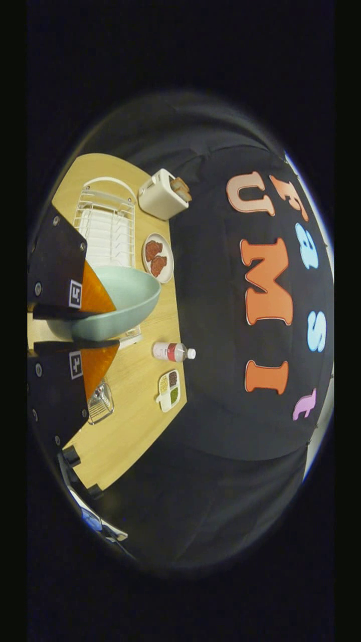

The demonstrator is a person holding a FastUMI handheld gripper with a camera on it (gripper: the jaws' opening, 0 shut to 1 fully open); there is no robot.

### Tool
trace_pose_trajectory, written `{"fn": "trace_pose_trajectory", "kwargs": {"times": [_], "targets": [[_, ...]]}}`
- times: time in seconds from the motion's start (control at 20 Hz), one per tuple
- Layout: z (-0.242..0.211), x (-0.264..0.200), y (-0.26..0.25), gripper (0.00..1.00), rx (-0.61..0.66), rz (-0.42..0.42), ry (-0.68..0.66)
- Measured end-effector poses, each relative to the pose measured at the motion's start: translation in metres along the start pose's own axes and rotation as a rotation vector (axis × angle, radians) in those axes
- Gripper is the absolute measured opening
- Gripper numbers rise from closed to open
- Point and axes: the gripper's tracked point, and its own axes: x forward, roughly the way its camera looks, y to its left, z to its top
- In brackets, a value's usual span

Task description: Take the plate from the dish rack, then take the spoon from the basket and place it into the plate.

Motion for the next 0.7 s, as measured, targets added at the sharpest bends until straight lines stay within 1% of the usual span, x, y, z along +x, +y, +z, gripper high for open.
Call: {"fn": "trace_pose_trajectory", "kwargs": {"times": [0.2,0.4,0.55,0.7], "targets": [[-0.035,-0.028,0.003,0.17,0.13,0.111,0.041],[-0.079,-0.049,-0.001,0.17,0.199,0.16,0.072],[-0.123,-0.057,0.005,0.16,0.294,0.214,0.137],[-0.151,-0.061,0.01,0.15,0.385,0.252,0.158]]}}
